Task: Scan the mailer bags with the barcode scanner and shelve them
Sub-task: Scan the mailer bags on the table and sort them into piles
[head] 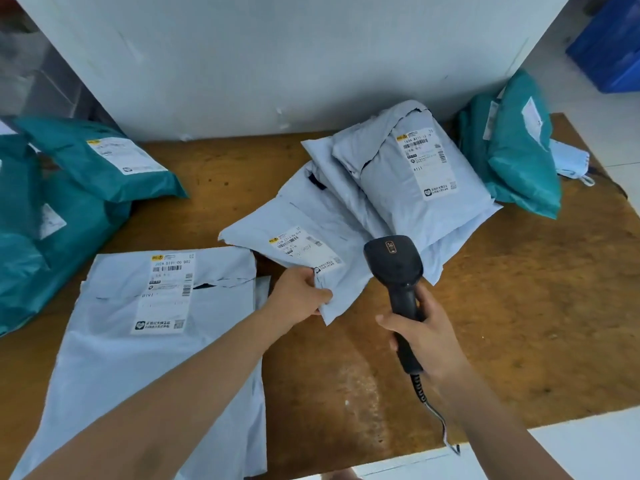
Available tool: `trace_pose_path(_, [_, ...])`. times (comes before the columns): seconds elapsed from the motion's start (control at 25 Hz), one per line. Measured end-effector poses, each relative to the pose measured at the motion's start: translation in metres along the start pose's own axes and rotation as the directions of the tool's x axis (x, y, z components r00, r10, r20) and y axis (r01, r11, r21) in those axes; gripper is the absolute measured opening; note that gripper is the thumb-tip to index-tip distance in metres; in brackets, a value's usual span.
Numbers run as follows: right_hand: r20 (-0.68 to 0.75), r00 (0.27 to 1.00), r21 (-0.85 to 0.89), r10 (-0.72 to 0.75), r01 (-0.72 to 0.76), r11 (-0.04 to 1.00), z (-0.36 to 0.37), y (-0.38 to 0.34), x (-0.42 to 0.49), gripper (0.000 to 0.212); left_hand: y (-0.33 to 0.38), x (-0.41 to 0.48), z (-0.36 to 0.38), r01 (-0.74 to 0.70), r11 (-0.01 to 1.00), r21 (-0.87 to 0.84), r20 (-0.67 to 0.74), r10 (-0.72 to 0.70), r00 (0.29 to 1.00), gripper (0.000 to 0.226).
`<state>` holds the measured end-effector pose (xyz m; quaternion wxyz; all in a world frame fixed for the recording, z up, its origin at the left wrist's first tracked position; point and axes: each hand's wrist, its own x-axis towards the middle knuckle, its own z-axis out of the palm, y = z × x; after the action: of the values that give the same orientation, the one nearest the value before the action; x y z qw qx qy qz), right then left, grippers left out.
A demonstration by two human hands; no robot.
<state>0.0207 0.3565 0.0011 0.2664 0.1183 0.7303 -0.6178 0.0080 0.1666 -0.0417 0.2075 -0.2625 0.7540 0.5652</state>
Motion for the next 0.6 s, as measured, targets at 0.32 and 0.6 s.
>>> trace_pose_path(0.32, [0.159,0.975,0.041,0.154,-0.163,0.986,0.011,-0.006,-0.015,0.034,-0.038,-0.061,-0.050,0.289,0.957,0.009,0.144,-0.287,0.947,0.013])
trace_pose_path(0.6, [0.237,0.935,0.010,0.263,-0.273,0.962,0.044,0.006,-0.026,0.031,-0.066,-0.026,-0.042,0.121,0.993,0.013,-0.256,-0.113,0.960,0.015])
